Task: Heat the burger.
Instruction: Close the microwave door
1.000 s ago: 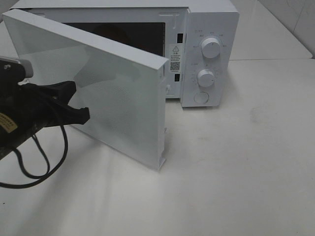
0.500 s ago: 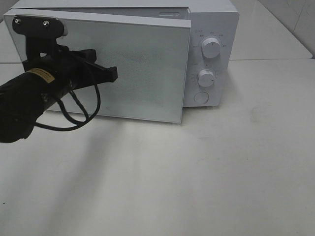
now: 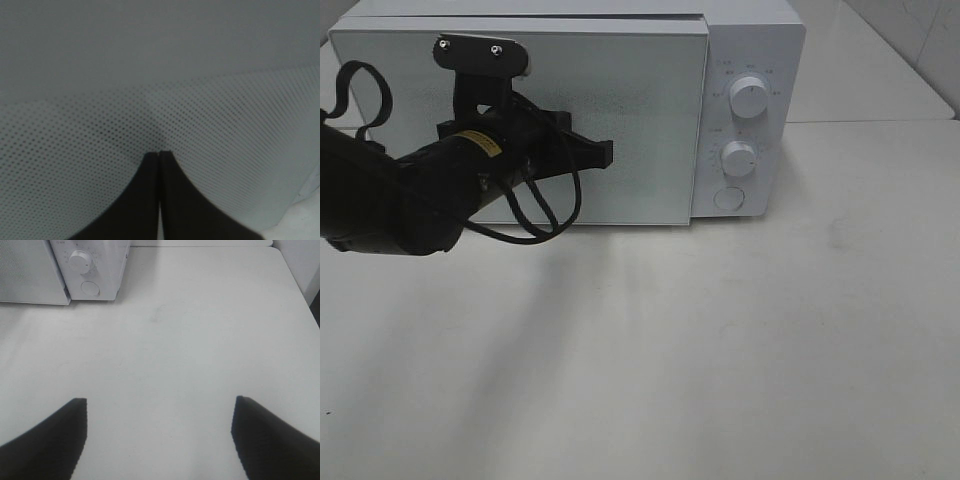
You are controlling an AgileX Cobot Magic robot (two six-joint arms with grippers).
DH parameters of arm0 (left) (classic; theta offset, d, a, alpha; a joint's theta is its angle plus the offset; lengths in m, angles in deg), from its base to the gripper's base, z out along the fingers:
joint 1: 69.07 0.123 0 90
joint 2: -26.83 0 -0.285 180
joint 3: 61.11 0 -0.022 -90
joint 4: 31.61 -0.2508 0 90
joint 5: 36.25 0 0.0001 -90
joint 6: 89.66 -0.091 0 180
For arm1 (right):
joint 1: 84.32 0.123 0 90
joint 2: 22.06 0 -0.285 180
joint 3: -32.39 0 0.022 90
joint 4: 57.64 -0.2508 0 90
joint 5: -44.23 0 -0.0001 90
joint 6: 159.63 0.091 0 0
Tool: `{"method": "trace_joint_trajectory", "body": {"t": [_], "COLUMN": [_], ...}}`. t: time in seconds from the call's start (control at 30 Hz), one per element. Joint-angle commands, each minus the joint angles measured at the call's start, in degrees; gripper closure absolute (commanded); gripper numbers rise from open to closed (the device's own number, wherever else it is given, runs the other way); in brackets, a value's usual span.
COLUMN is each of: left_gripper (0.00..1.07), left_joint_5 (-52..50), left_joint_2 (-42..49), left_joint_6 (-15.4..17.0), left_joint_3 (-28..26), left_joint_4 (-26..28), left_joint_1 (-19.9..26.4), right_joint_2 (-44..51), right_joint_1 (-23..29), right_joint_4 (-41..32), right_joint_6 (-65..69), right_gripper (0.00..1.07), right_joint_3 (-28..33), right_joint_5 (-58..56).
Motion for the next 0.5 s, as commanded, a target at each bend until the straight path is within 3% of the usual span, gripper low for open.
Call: {"method": "trace_joint_trajectory", "body": {"t": [0.03, 0.2, 0.5], "left_gripper": [1.07, 1.07, 1.07], "left_joint_5": [-3.3, -0.8, -0.3], "left_joint_2": [-1.1, -3.2, -4.6], "left_joint_6": [-1.6, -5.1, -5.4], "left_joint_3": [-3.3, -8.6, -11.3], "left_joint_4": [4.7, 8.9, 9.1], "left_joint_1": [0.9, 0.9, 1.3], "right_joint_2": [1.5, 1.5, 1.5], "right_joint_1": [-0.5, -0.5, -0.5], "right_joint_4": [-0.1, -0.1, -0.1], "right_joint_6": [0.3, 0.3, 0.3], "right_gripper": [0.31, 0.31, 0.31], "right_joint_3": [0.1, 0.1, 0.1], "right_joint_5": [0.6, 0.6, 0.6]}}
